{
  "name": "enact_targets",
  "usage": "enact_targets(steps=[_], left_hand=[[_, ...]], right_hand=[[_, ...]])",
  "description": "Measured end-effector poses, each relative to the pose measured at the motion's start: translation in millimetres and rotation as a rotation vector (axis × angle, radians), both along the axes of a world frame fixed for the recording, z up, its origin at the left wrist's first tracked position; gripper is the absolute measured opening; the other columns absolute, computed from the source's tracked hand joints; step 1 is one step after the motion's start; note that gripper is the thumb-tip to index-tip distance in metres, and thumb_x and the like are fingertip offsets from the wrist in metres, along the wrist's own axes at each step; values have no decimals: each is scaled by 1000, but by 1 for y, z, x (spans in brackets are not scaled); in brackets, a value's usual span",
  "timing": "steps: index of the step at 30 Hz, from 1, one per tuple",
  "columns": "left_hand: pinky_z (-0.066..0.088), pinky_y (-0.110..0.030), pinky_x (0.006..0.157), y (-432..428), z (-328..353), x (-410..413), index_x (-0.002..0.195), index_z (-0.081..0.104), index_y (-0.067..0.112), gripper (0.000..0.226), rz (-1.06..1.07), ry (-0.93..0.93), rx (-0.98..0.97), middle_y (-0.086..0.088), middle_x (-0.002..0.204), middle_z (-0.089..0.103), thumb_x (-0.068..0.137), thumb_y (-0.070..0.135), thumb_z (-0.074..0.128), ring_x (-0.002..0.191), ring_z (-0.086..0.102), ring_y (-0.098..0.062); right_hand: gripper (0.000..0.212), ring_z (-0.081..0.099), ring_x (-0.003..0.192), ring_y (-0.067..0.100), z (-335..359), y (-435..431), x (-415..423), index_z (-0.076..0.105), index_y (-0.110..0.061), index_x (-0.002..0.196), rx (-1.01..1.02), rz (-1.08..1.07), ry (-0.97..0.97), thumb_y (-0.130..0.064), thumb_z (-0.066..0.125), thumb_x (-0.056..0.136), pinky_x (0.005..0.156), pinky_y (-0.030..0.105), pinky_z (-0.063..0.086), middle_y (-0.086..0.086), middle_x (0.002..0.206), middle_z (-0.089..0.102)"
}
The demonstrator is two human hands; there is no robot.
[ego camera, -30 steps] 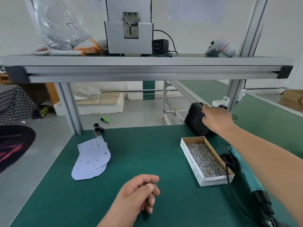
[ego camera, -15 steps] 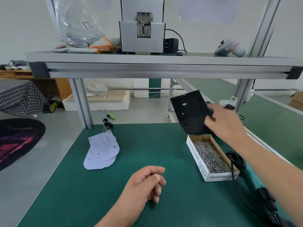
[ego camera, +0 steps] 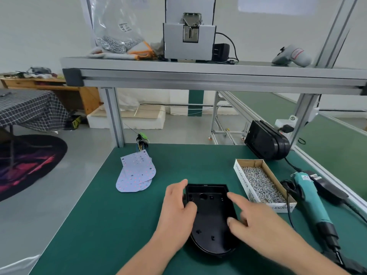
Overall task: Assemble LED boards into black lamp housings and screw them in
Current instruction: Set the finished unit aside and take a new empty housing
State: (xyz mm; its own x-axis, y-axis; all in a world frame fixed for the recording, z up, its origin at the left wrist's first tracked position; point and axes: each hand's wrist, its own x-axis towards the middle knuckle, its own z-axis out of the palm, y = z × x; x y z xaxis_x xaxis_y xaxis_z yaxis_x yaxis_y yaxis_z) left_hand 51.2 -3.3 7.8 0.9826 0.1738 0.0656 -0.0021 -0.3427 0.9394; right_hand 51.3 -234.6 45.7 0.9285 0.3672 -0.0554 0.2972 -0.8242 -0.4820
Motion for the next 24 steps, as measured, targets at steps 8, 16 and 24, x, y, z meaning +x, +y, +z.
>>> enact_targets(steps=[8,16,24], left_hand=[[44,-10,90,-3,-1,-1,129,52,47,50,71,-41,-94,28,125,46,80,40,58,116,50,5],[46,-11,83,6,5,2,119,61,35,32,260,-83,-277,12,114,64,99,11,60,98,60,-1],[46,-33,70,14,0,13,91,70,31,30,375,-85,-428,4,75,64,99,6,56,67,52,-14]], right_hand=[[23,62,64,2,55,75,105,68,-29,81,250,-28,-204,-45,62,96,63,28,46,-17,75,69],[30,66,60,25,39,253,199,71,-5,82,157,176,-94,-30,63,96,57,34,47,13,71,73],[39,40,56,24,3,317,246,39,-14,64,-7,126,-232,-23,60,96,54,31,28,3,61,43]])
